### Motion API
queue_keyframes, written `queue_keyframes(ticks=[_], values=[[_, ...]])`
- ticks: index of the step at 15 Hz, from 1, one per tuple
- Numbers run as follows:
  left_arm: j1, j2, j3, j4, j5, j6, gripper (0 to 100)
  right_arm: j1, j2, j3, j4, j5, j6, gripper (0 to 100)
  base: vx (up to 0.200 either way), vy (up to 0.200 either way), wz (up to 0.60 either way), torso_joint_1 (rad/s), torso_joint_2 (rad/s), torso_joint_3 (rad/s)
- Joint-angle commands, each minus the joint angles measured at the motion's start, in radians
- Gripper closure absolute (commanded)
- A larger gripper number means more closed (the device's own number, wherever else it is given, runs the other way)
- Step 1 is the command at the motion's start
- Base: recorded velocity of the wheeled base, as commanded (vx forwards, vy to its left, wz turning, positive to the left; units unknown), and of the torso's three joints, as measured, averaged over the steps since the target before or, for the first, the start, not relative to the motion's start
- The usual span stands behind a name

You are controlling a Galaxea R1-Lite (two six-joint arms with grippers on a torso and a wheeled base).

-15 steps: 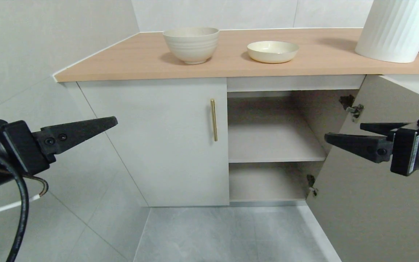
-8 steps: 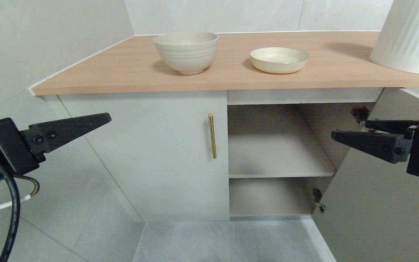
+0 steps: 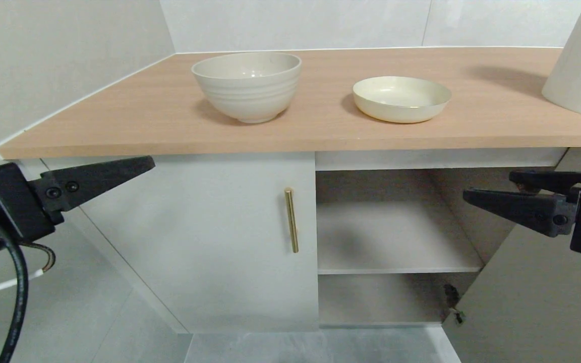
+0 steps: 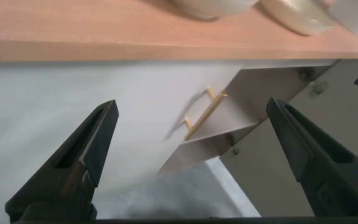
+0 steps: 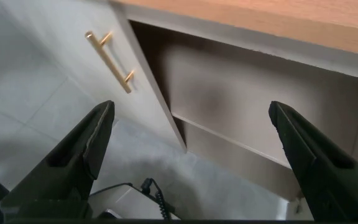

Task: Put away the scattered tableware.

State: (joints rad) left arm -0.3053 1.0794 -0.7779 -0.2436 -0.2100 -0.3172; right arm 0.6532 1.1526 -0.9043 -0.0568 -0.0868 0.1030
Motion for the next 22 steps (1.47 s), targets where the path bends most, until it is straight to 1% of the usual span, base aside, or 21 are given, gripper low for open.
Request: queue_keyframes(ticks=[1,8,12,15,18,20,22], values=[[0.0,0.002,0.0,0.0,0.0,-0.002,0,0.0,-0.02,0.015,-0.001,0.004,-0.02,0,0.0,0.0,0.0,0.0,0.0,0.0],[0.0,-0.01,-0.006,0.001,0.0,-0.002,0,0.0,-0.05,0.018,-0.001,0.045,-0.023,0,0.0,0.0,0.0,0.0,0.0,0.0],[0.0,-0.007,-0.004,0.001,0.0,-0.003,0,0.0,-0.048,0.018,-0.001,0.047,-0.023,0,0.0,0.0,0.0,0.122,-0.19,-0.188],[0.0,-0.006,-0.004,0.003,0.0,-0.003,0,-0.001,-0.043,0.018,-0.001,0.047,-0.023,0,0.0,0.0,0.0,0.176,-0.51,-0.261],[0.0,-0.001,-0.004,0.003,0.0,-0.003,0,-0.001,-0.04,0.018,-0.001,0.047,-0.023,0,0.0,0.0,0.0,0.051,-0.54,-0.253],[0.0,0.022,-0.014,-0.002,-0.003,-0.002,0,-0.004,-0.008,0.015,-0.005,0.056,-0.023,0,0.0,0.0,0.0,0.29,-0.48,-0.256],[0.0,0.048,-0.031,-0.002,-0.012,-0.002,0,-0.027,0.029,0.015,-0.023,0.07,-0.023,0,0.0,0.0,0.0,0.32,-0.45,-0.263]])
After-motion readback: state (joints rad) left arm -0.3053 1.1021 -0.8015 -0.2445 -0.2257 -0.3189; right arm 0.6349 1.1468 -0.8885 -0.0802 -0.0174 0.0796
